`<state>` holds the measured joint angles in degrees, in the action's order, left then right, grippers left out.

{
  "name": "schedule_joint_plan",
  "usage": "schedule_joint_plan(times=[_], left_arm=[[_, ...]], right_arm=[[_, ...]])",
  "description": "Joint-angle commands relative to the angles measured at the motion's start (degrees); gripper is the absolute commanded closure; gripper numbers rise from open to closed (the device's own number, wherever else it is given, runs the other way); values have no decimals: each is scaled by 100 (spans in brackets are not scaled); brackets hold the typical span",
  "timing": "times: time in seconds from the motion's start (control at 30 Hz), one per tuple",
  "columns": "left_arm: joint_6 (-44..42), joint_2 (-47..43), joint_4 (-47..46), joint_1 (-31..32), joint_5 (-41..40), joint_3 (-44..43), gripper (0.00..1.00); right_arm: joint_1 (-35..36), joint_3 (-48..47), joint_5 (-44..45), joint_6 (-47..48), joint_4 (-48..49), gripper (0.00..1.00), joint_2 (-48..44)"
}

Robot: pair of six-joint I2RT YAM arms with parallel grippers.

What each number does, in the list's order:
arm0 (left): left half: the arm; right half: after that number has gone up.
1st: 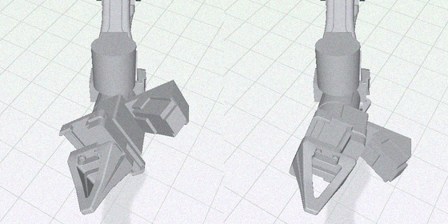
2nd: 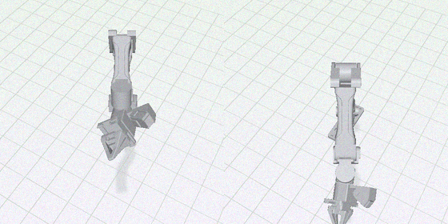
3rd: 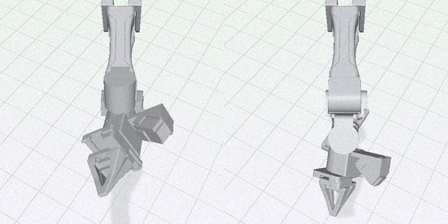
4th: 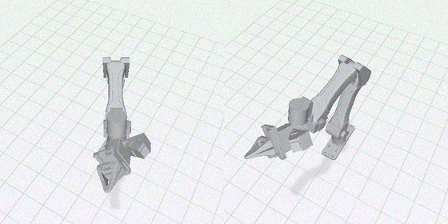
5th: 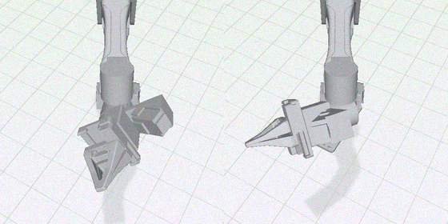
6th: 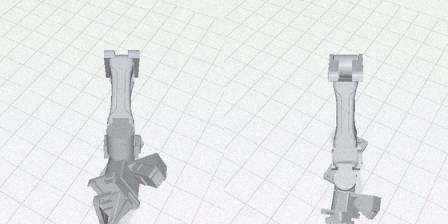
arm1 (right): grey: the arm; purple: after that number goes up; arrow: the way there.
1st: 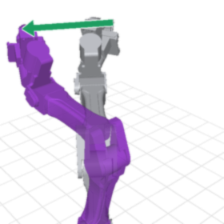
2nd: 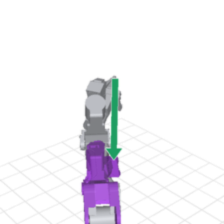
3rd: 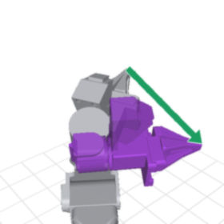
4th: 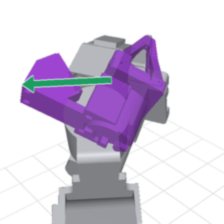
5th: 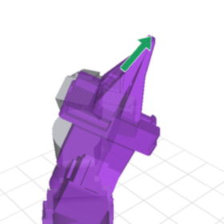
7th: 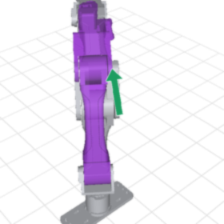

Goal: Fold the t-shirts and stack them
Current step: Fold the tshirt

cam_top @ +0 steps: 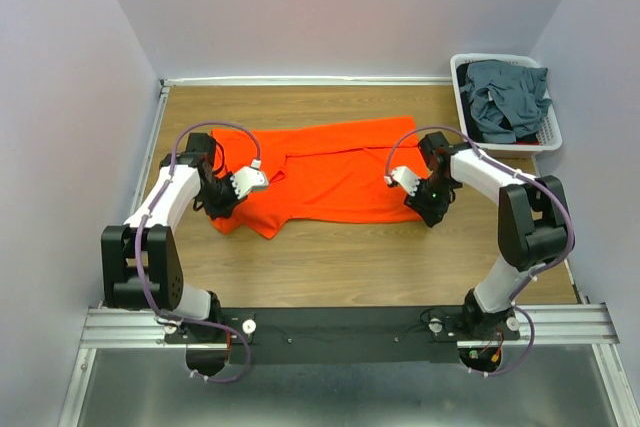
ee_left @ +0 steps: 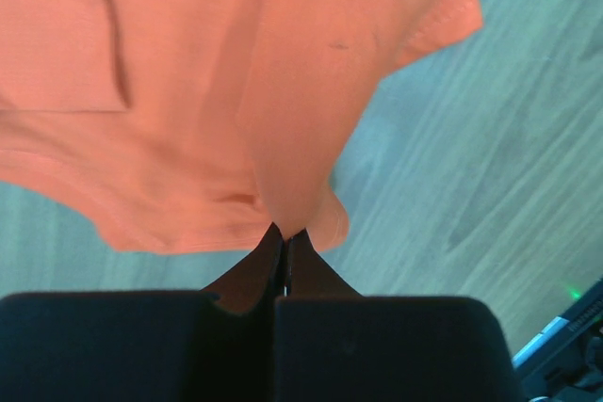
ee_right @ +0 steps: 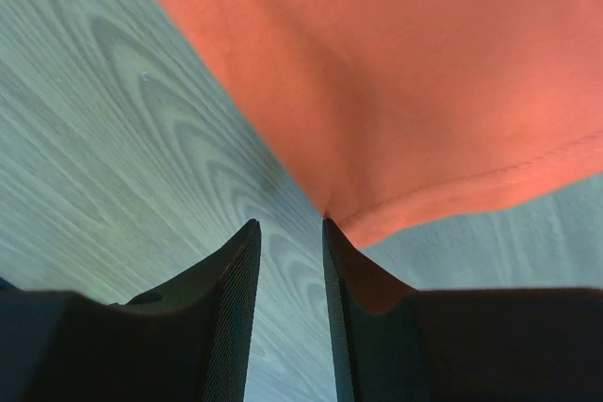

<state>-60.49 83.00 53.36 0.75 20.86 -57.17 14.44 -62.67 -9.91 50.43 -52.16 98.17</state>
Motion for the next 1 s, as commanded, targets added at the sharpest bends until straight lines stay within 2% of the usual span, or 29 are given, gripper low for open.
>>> schedule_joint_plan(times=[0.0, 0.23, 0.47, 0.7, 0.87, 0.97], left_arm=[[90, -214, 25, -31, 243, 267, 100], [108, -434, -98, 12, 120, 671, 99], [99, -513, -133, 100, 67, 786, 99], [187, -610, -230, 373, -47, 979, 95], [196, -654, -151, 399, -12, 909, 86], [143, -767, -72, 391, 14, 900, 75]], right_arm=[[24, 264, 59, -34, 337, 60, 79], [42, 405, 139, -121, 611, 60, -26], [42, 133, 121, -34, 198, 61, -500], [42, -78, 112, -43, 206, 60, -62], [42, 18, 165, -16, 364, 59, 106], [50, 159, 253, 19, 575, 59, 158]])
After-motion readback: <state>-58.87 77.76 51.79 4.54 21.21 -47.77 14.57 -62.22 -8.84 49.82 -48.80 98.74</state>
